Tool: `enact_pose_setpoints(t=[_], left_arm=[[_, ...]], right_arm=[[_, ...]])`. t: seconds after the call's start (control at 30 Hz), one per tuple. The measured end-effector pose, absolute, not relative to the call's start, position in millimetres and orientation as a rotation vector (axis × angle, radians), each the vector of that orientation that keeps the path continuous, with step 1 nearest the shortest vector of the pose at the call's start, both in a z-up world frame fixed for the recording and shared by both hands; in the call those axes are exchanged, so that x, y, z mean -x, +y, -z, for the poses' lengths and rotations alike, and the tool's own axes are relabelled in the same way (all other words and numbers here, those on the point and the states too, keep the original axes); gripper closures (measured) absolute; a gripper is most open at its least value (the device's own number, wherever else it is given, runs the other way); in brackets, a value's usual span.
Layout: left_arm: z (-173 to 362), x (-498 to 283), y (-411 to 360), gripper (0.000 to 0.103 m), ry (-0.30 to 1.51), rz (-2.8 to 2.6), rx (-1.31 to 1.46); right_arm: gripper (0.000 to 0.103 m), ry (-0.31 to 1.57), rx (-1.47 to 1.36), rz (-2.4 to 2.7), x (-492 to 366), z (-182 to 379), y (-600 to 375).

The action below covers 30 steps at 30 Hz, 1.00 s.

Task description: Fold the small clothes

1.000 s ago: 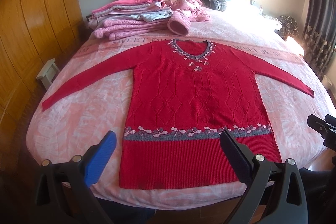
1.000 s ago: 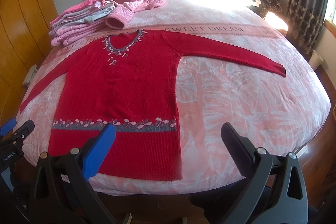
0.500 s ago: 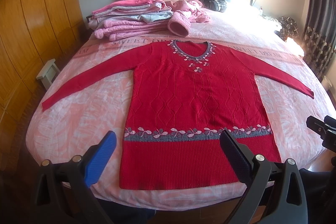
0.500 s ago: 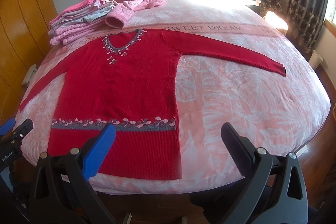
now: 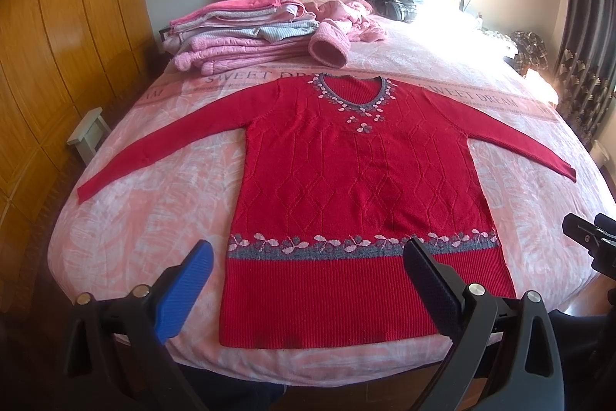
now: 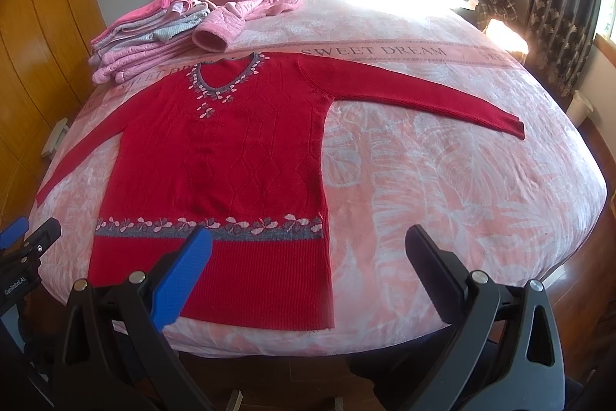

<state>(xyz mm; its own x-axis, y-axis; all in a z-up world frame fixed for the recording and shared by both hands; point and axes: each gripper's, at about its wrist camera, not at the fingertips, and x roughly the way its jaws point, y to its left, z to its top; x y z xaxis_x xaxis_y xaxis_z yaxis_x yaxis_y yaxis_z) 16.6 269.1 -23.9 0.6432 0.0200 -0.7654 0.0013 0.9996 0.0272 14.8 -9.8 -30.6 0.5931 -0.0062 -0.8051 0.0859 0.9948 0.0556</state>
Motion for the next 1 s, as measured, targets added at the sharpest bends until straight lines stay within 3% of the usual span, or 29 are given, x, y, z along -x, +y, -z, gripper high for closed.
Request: enact_pose_setpoints(t=[0.67, 0.83, 1.0], left_arm=[[24, -17, 270, 0.004, 0.869, -0.013, -0.027], [24, -39, 276, 0.004, 0.872, -0.039, -0.019], [31, -85, 285, 0.004, 0.931, -0.092, 0.027]], right_arm=[[0.003, 0.938, -0.106, 0.032, -19, 31, -11], [0.003, 0.929, -0.287, -0.088, -42, 34, -41], [0.003, 1.032, -0.406, 0.132, -91, 55, -111]])
